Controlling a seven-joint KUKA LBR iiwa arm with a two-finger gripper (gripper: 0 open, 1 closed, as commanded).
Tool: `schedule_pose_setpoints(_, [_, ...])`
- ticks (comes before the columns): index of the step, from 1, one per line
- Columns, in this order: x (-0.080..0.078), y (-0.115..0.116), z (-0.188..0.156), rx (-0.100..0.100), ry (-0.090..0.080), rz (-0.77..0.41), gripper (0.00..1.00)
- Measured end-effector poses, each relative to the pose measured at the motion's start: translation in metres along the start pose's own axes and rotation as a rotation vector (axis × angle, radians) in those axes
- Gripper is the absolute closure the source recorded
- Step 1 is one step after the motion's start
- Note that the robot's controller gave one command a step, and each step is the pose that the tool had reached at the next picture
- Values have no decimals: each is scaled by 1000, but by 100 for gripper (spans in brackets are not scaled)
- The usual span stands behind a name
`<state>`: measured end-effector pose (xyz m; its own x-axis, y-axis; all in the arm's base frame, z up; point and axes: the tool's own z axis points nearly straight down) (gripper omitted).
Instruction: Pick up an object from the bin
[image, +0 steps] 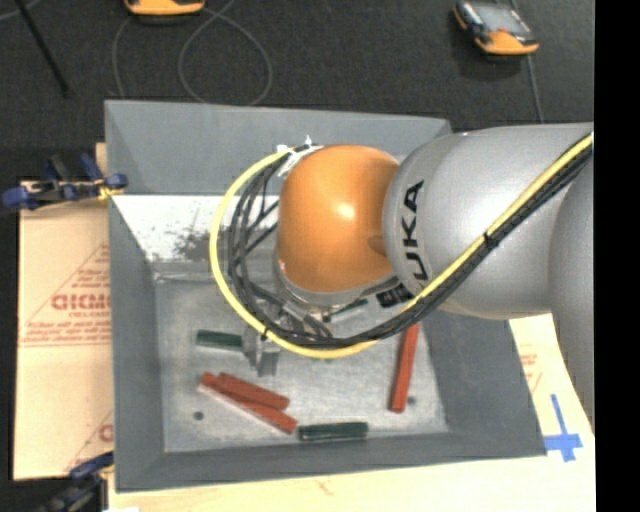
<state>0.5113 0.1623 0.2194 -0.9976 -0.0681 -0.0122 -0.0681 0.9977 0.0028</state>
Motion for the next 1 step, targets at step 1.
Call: schedule_pose_setpoints(1, [31, 27, 62, 2, 17, 31, 100])
